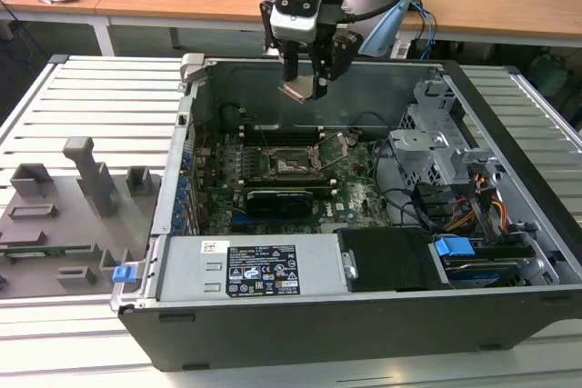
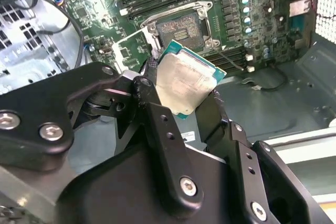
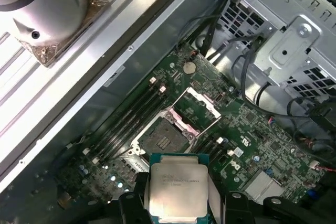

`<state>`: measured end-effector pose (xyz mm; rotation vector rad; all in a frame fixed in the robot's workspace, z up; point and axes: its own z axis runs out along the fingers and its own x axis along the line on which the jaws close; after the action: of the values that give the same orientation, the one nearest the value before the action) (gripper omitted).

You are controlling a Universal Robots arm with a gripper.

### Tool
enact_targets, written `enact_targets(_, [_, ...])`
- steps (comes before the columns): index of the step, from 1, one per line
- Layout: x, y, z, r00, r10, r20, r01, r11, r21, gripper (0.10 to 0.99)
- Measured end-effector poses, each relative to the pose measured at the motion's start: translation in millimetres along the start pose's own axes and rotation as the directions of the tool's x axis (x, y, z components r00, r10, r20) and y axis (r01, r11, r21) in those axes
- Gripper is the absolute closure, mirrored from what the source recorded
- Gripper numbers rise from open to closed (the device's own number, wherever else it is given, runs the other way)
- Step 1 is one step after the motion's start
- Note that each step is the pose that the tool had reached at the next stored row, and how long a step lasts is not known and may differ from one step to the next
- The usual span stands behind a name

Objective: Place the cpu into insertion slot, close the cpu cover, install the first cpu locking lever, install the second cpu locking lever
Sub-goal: 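Place the cpu into insertion slot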

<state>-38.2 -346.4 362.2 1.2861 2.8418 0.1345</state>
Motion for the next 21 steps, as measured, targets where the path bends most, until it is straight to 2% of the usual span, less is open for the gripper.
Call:
enact_targets(4, [-0.1, -0.2, 2.4, 0.9965, 0.083, 0.0072, -0.083, 0.9965, -0.002, 0.549])
enact_targets(6, [-0.1, -0.5, 5.2, 0.9952, 0.097, 0.0084, -0.097, 0.9953, -0.002, 0.549])
enact_targets(10, [-0.2, -1.0, 11.4, 0.9946, 0.103, 0.0103, -0.103, 0.9947, -0.001, 0.549])
enact_targets(21, [-0.4, -1.9, 22.4, 0.9943, 0.105, 0.0147, -0.105, 0.9945, 0.002, 0.549])
